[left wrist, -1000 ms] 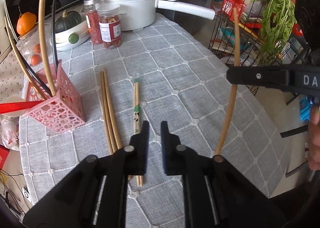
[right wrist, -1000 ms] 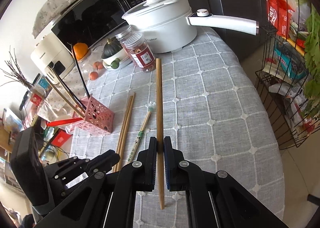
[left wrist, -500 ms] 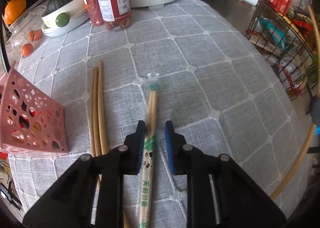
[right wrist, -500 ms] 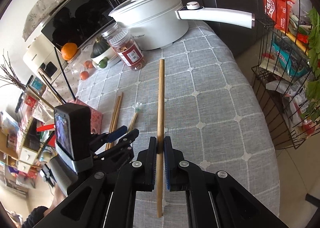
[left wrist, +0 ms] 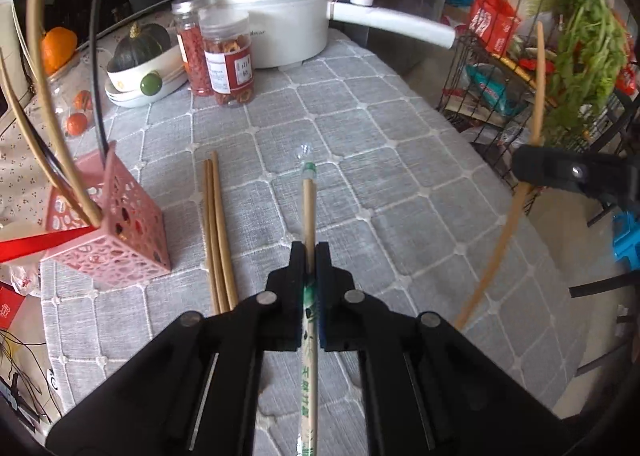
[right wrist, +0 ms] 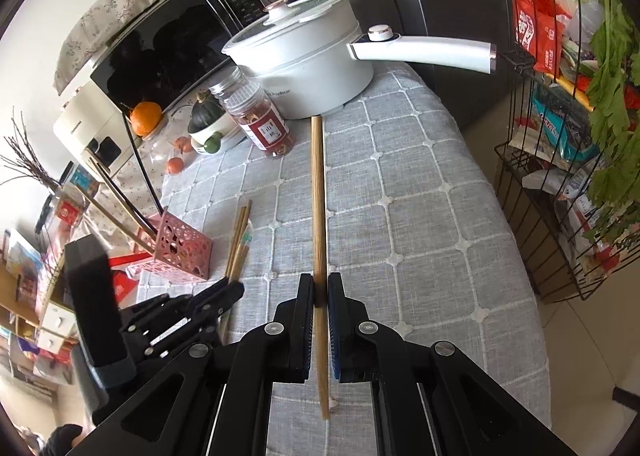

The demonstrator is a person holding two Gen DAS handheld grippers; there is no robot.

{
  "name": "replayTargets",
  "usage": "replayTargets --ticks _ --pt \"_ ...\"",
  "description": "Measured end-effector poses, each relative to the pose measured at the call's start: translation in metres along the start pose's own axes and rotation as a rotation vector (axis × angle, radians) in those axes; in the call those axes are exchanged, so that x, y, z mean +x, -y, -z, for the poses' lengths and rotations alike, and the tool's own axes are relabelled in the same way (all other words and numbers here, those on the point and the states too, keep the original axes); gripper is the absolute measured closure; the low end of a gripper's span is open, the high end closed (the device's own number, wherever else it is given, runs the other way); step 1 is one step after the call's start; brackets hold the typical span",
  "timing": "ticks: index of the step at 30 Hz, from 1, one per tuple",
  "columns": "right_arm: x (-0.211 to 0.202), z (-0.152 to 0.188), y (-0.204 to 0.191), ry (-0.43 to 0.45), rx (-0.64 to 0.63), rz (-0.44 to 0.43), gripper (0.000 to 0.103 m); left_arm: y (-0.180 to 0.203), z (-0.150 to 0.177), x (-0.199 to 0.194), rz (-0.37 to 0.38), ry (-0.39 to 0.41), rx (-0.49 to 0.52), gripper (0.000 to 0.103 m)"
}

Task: Organize utensils
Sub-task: 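Lower the green-labelled chopstick into the basket with the left tool while the right carries its chopstick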

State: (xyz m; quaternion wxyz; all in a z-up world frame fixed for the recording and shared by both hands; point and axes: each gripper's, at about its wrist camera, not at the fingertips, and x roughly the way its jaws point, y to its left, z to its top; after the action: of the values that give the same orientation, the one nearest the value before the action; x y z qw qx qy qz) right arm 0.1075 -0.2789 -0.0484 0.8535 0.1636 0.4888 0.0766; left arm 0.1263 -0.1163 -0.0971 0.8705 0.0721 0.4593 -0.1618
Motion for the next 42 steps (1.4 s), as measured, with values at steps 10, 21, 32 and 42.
replayTargets --ticks 10,21,32,42 --pt "-0.051 0.002 -0.042 0.146 -0.076 -0.031 0.096 -0.034 0.013 -0.134 0.113 0.377 -0.077 0.097" --pt "-0.055 -0.001 -0.073 0.184 -0.122 -0.073 0.096 -0.102 0.006 -0.195 0.001 0.757 -0.177 0.097" --pt "-0.049 -0.008 -0.097 0.22 -0.129 -0.134 0.096 -0.177 -0.026 -0.174 0.09 0.849 -0.155 0.097" --pt "-0.045 -0.033 -0.102 0.265 -0.116 -0.125 0.096 -0.224 -0.054 -0.111 0.362 0.829 -0.075 0.097"
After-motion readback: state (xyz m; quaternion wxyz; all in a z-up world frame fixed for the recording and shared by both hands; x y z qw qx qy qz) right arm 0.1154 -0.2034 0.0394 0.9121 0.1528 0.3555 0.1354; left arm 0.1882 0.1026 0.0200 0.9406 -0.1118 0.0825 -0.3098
